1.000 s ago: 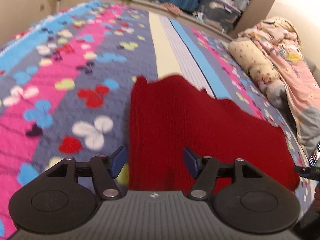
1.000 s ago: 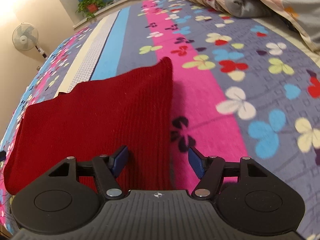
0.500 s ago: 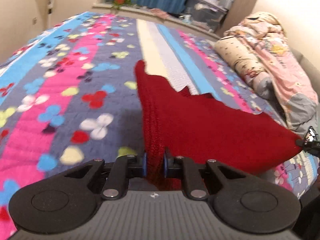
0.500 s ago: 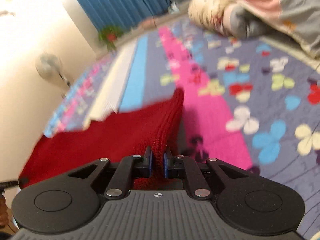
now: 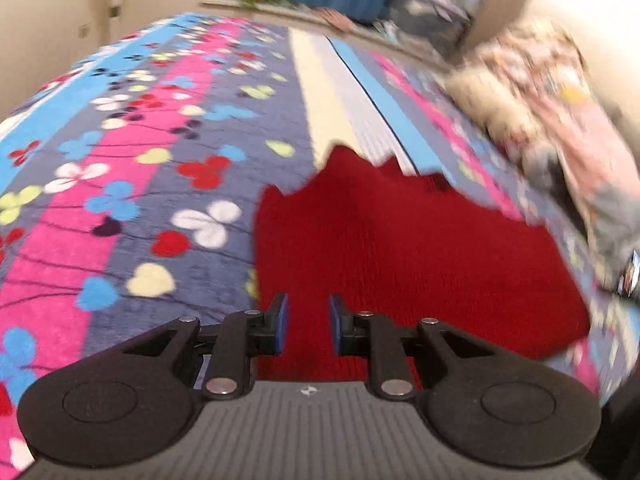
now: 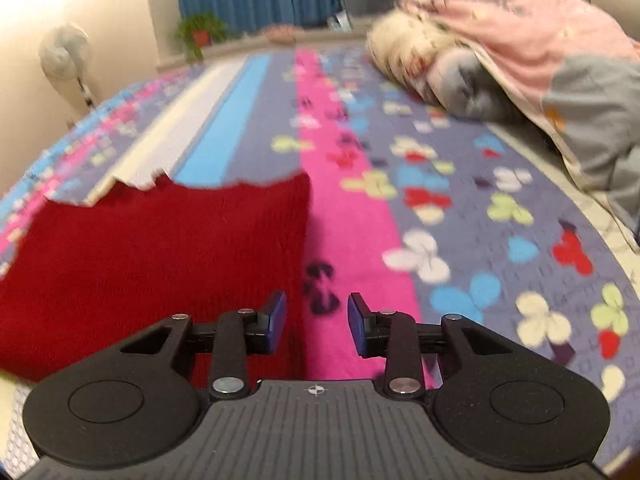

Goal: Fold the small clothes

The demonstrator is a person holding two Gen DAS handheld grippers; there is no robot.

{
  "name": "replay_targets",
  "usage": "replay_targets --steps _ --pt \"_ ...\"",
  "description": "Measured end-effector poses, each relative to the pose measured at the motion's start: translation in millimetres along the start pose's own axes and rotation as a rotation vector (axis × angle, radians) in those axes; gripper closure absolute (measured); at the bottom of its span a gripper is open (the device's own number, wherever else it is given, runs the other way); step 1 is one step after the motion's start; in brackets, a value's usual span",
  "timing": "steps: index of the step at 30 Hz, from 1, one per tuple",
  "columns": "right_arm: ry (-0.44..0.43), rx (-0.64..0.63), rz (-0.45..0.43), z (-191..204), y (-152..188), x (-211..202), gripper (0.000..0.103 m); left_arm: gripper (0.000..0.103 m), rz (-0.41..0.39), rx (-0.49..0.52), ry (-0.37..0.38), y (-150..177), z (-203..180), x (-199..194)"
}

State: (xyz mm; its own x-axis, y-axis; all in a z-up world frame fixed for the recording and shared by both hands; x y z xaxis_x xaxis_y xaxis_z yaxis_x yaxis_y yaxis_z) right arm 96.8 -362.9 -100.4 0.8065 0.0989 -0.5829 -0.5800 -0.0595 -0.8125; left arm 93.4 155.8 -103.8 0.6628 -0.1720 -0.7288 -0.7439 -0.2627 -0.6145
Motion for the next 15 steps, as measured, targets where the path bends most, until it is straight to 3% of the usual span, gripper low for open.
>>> replay_targets --steps 2,4,6,7,9,12,15 --pt "-0.075 -0.010 0.011 10 1 9 0.068 0.079 0.078 0.053 -0.035 18 -4 15" --pt "-0.086 -0.053 0.130 17 21 30 0.067 0.079 0.161 0.090 -0.118 34 2 32" --pt "-0.015 -0.123 0.282 16 50 49 0.067 0.078 0.145 0.088 -0.131 32 3 28" --pt "-0.002 -0.120 0.299 14 55 51 0.066 0.076 0.117 0.077 -0.114 27 1 24" --pt "-0.027 -0.088 0.274 14 50 45 0.067 0.074 0.087 0.060 -0.093 20 4 17" --pt "-0.011 -0.105 0.302 10 57 48 0.065 0.071 0.054 0.043 -0.097 12 11 11" --pt "0.010 -0.125 0.282 16 53 45 0.064 0.061 0.013 0.026 -0.123 1 20 2"
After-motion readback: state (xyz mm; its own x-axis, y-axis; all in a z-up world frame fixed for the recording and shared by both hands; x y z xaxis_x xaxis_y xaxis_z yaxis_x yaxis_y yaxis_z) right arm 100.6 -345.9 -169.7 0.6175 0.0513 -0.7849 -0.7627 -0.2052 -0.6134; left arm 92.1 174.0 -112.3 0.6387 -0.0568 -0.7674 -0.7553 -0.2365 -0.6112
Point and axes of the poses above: each gripper's, at about its wrist camera, not at the fingertips, and x roughly the way its jaws point, z to its left, y to its underside, the point moved 10 cm from there along x, roughly the way its jaws point, and after that the axes turned 10 degrees about -x, right-handed, at the moved point
